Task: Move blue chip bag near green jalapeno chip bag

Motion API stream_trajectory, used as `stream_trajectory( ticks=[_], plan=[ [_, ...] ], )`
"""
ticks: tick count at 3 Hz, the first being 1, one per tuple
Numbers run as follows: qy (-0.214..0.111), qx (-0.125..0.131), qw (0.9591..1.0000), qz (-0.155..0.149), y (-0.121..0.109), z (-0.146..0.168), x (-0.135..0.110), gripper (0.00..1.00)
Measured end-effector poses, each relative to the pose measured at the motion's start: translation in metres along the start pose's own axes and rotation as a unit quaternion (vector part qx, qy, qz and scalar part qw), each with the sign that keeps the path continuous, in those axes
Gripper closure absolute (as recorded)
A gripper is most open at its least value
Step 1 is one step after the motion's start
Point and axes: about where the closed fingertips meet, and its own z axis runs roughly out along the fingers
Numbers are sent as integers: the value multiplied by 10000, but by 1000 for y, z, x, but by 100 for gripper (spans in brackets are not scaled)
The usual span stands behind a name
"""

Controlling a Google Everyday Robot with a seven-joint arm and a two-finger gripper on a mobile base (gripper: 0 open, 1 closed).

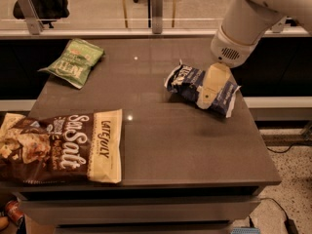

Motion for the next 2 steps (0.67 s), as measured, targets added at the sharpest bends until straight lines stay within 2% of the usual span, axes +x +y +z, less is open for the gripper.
stream_trajectory(
  ticks=[1,2],
  plan=[
    [92,39,9999,63,-8,19,-5,6],
    [166,31,9998,108,-12,36,-8,24]
  ],
)
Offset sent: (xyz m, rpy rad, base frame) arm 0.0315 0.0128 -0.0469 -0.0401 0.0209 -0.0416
